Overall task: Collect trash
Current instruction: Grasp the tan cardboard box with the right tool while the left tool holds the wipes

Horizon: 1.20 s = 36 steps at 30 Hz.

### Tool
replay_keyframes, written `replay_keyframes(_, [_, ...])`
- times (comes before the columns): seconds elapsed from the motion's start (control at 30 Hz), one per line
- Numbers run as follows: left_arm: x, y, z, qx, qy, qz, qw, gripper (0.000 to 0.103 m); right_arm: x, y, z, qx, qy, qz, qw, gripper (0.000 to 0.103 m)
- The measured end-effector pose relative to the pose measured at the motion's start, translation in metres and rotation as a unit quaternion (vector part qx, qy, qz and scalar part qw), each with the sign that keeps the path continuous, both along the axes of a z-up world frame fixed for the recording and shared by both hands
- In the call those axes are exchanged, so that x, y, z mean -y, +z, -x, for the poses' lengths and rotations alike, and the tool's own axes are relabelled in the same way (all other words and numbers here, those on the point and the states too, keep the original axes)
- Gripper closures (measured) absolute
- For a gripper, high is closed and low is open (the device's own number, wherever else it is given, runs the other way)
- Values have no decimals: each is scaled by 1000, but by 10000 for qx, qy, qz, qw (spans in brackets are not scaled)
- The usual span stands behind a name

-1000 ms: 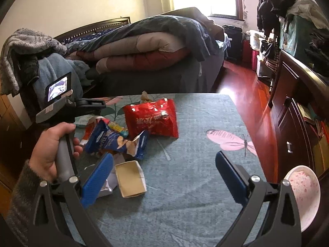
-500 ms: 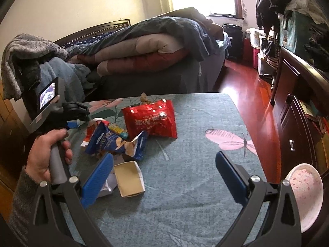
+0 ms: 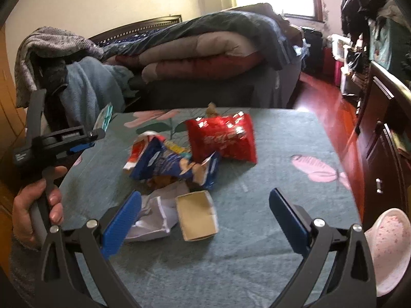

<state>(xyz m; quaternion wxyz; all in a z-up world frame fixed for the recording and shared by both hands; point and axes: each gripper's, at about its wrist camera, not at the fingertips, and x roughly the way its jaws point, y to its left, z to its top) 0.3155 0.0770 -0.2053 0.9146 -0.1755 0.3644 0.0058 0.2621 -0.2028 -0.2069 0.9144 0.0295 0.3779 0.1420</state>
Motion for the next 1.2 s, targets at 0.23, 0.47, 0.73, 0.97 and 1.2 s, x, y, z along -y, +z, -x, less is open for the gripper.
replay_keyframes(0.23, [17,6,20,100,-160,-444,9988,63,-19,-15,-7,-233,249,-1,9994,4])
replay_keyframes(0.47, [27,7,25,174,-327,-502,9981,63,3,-13,-10,-137,-211,-54,9997,8])
replay_keyframes(0.73, [36,7,28,221,-413,-479,9978,63,-6,-34,-20,-507,-28,467,9976,23])
replay_keyframes(0.97, [35,10,30,225,-370,-483,9979,63,-15,-37,-24,-542,222,473,9972,61])
replay_keyframes(1.2, [39,15,35,248,-374,-510,9977,63,-12,-31,-15,-395,283,418,9979,62])
